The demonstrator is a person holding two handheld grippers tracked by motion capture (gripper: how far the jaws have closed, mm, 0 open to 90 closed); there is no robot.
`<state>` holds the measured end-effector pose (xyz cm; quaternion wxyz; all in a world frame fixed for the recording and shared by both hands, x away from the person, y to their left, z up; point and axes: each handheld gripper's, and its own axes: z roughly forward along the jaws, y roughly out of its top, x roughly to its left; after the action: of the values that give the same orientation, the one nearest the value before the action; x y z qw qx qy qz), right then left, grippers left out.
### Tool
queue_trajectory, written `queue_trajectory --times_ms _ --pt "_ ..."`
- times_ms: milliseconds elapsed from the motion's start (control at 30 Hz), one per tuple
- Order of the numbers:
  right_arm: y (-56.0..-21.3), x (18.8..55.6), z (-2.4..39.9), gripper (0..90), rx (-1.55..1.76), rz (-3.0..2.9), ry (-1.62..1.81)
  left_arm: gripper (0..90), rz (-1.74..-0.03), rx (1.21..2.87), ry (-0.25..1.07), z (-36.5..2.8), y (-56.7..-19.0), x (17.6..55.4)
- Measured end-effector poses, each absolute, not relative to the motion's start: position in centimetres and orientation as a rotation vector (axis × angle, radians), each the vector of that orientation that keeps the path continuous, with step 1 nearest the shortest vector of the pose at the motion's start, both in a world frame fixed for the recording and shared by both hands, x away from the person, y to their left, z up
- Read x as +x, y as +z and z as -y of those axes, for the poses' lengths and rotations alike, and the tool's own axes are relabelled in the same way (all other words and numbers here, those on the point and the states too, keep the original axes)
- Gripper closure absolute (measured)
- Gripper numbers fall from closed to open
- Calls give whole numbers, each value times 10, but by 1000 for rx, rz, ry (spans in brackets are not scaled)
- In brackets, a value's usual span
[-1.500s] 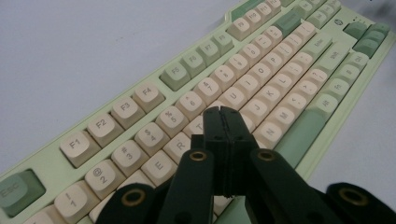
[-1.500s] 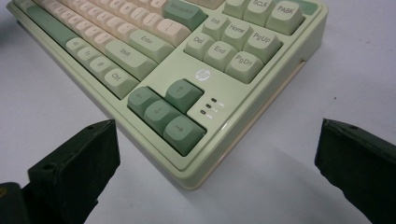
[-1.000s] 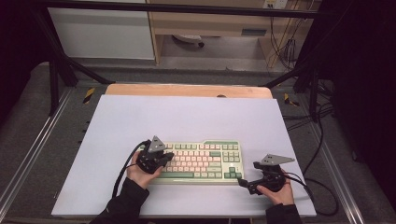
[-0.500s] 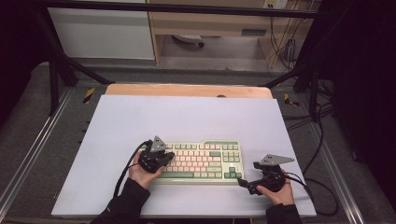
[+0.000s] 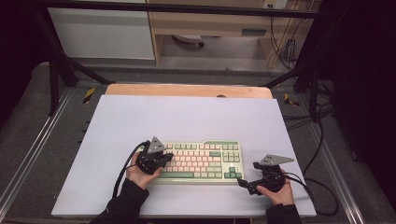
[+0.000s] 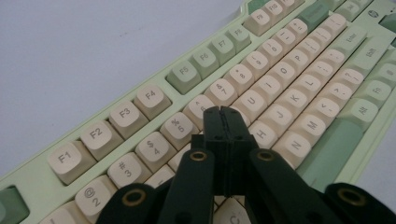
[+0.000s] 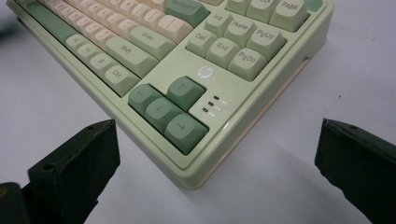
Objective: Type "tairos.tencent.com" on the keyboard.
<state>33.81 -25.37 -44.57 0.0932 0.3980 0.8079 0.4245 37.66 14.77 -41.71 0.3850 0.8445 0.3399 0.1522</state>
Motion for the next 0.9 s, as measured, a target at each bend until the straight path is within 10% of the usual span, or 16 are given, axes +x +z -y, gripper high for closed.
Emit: queue_trajectory --times_ms 900 --pt "-446 338 253 5 1185 -2399 1255 899 -921 2132 407 -206 -417 356"
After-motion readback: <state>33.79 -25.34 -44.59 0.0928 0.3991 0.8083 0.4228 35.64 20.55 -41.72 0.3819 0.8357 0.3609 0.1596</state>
